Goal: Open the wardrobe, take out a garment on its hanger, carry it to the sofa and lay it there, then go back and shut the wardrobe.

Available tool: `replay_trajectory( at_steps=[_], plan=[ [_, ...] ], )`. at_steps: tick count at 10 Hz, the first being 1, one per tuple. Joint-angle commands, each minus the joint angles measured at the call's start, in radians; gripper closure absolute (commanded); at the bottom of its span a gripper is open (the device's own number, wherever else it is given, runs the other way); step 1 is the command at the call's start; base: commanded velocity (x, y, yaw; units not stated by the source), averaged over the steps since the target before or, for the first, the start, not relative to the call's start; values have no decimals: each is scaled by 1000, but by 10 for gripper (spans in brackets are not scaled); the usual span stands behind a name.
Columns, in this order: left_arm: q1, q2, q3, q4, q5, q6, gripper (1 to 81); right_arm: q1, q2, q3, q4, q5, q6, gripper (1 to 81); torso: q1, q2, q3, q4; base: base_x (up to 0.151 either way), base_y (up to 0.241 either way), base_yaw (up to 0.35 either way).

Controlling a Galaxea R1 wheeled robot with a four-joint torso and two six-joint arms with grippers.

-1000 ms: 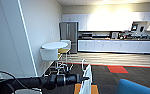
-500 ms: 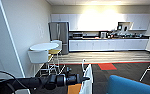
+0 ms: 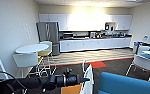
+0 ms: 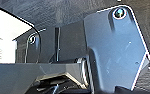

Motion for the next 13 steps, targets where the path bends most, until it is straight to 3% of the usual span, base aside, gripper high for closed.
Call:
replay_trajectory(
  at_steps=[1, 13],
  plan=[
    [-159, -7, 37, 28, -43, 14, 811, 47, 3, 1, 3, -40, -4, 10, 0, 0, 0, 0, 0, 0, -280],
    [-159, -47, 65, 28, -43, 22, 811, 45, 13, -2, 4, -42, -4, 10, 0, 0, 0, 0, 0, 0, -280]
  ],
)
